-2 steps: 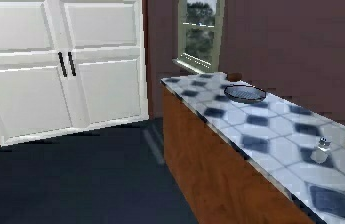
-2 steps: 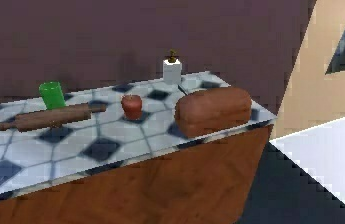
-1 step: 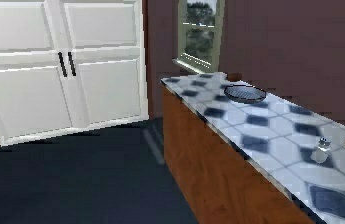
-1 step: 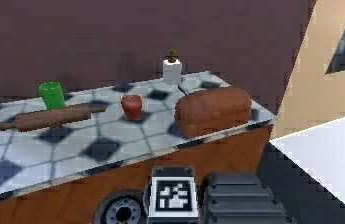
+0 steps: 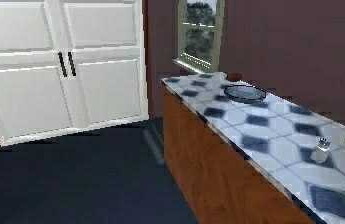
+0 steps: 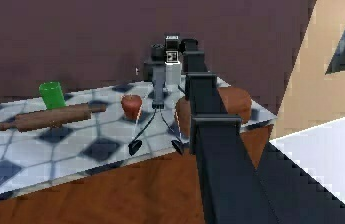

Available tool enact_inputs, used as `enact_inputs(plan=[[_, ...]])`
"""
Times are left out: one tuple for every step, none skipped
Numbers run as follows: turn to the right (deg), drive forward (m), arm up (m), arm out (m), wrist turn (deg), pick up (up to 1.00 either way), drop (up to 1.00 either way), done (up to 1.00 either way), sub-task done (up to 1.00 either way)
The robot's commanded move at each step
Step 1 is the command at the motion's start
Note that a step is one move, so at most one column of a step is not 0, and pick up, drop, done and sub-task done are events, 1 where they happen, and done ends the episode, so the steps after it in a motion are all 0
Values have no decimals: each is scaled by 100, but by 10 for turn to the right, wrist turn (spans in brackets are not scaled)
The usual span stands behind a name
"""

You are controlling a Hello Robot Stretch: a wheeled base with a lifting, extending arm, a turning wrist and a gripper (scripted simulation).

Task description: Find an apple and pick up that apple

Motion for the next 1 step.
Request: enact_inputs(plan=[[0,0,0,0,450,0,0,0,0]])
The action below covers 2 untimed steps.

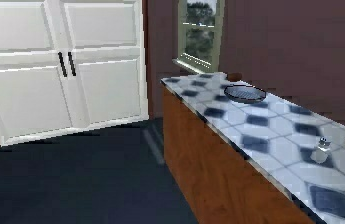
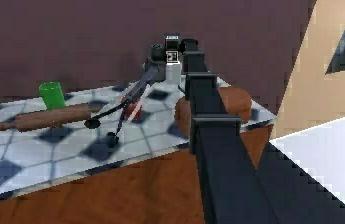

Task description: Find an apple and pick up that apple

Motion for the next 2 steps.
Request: enact_inputs(plan=[[0,0,0,0,450,0,0,0,0],[0,0,0,0,450,0,0,0,0]])
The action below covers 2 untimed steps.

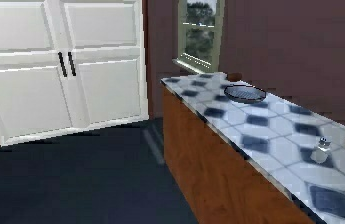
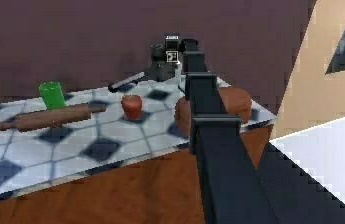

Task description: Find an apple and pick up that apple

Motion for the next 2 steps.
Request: enact_inputs(plan=[[0,0,0,0,30,0,0,0,0],[0,0,-10,0,0,0,0,0,0]])
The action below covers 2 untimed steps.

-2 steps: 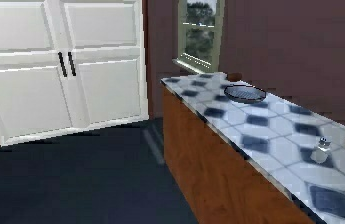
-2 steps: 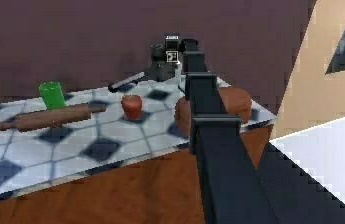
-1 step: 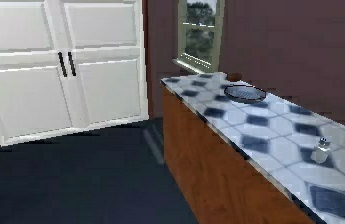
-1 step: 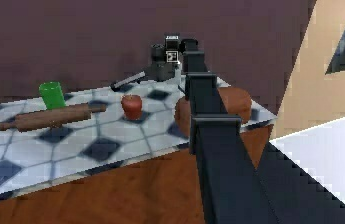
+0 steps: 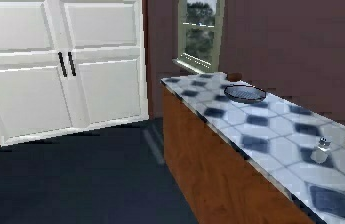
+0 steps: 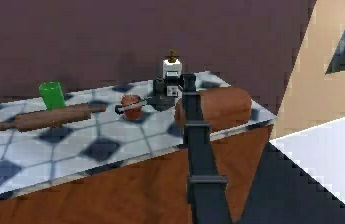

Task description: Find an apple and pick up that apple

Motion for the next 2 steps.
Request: enact_inputs(plan=[[0,0,0,0,0,100,0,0,0],[0,0,10,0,0,0,0,0,0]])
